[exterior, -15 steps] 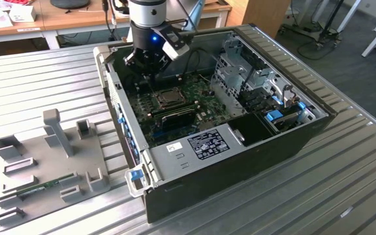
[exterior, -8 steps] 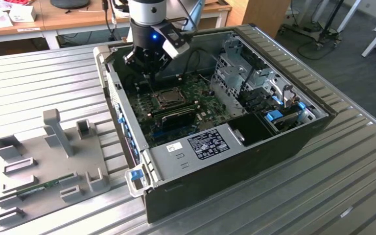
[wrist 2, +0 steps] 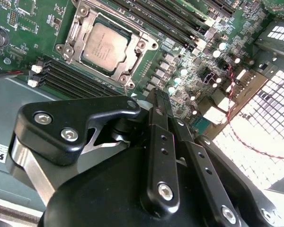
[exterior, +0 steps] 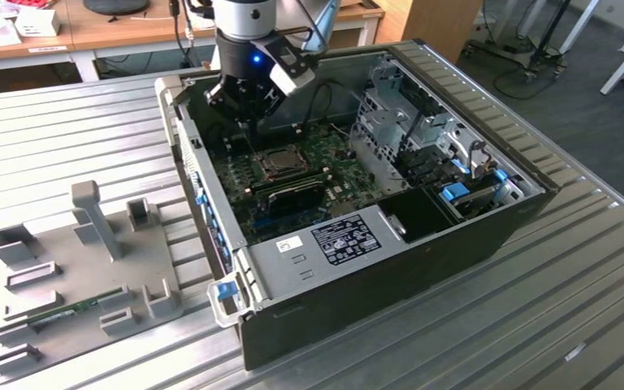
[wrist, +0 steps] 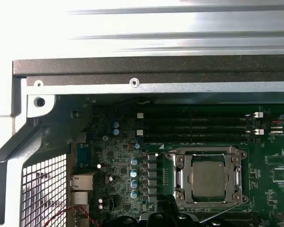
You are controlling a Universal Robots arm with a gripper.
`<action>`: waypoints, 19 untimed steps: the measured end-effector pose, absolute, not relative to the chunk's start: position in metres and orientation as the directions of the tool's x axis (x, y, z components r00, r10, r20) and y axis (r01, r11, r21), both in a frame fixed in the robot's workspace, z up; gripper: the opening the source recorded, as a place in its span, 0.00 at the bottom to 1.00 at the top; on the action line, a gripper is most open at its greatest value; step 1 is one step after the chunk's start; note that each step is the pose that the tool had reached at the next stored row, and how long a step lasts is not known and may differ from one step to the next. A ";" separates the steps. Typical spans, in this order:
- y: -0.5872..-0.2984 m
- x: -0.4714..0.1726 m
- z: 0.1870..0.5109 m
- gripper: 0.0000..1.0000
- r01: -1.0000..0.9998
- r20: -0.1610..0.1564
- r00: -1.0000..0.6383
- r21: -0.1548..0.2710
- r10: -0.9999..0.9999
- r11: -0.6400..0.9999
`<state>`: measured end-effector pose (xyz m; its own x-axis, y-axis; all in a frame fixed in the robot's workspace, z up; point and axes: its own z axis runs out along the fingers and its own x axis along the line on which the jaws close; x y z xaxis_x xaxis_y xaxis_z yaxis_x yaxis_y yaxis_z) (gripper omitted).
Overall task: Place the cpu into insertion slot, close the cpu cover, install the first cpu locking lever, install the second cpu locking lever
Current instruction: 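Install the first cpu locking lever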
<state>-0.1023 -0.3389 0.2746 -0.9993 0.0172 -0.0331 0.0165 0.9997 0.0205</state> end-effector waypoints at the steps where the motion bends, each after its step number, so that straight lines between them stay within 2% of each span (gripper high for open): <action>1: -0.339 -0.102 0.275 0.10 0.017 -0.033 -0.999 0.020 0.017 1.000; 19: -0.339 -0.102 0.285 0.10 0.017 -0.034 -0.999 0.022 0.017 1.000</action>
